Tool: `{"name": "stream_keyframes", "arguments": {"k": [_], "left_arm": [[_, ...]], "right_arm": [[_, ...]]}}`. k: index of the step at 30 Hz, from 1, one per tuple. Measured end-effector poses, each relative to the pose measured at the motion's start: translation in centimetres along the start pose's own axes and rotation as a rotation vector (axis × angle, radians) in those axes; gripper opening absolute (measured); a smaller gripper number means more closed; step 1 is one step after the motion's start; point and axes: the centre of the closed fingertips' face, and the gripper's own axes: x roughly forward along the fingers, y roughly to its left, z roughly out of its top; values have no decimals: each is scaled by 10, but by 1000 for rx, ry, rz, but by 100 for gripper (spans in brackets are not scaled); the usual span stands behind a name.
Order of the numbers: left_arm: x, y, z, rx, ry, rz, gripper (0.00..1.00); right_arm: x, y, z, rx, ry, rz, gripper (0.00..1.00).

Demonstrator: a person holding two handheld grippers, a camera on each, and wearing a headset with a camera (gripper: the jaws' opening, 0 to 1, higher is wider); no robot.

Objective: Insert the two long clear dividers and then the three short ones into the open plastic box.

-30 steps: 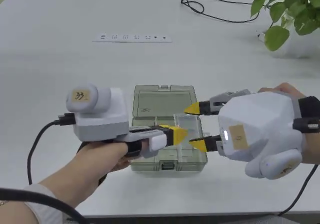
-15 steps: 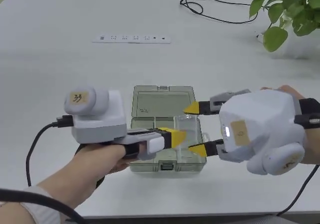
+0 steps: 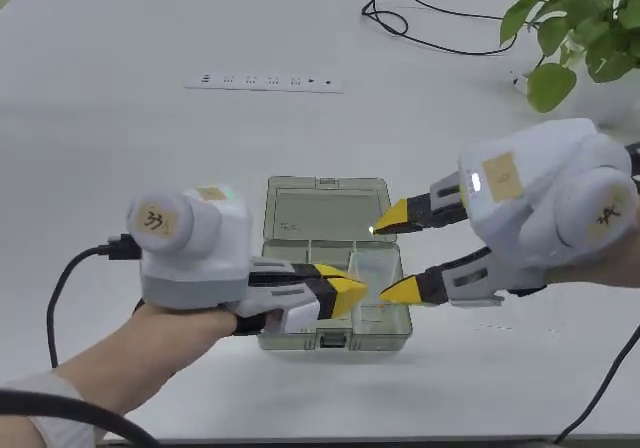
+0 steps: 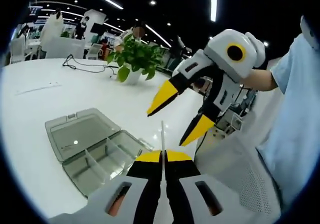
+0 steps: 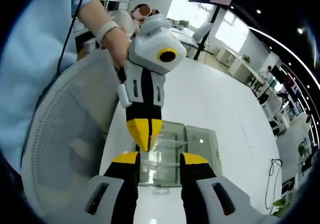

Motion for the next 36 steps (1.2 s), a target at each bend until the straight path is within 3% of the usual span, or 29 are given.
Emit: {"name": "stream_keyframes", "arguments": {"k": [4, 8, 16, 27, 36], "left_arm": [[-3, -2, -6, 92, 36, -25, 0], [-6, -7, -10, 174, 67, -54, 0], [-9, -12, -13, 262, 94, -79, 0], [-12, -14, -12, 314, 95, -90, 0], [-12, -16, -12, 318, 85, -95, 0]], "right_arm": [[-2, -1, 2, 35, -5, 48, 28], [-1, 6, 1, 61, -6, 141, 22], [1, 21, 8, 62, 11, 283, 13], [5, 28, 7, 80, 57, 371, 7], [7, 32, 9, 72, 70, 395, 3]]}}
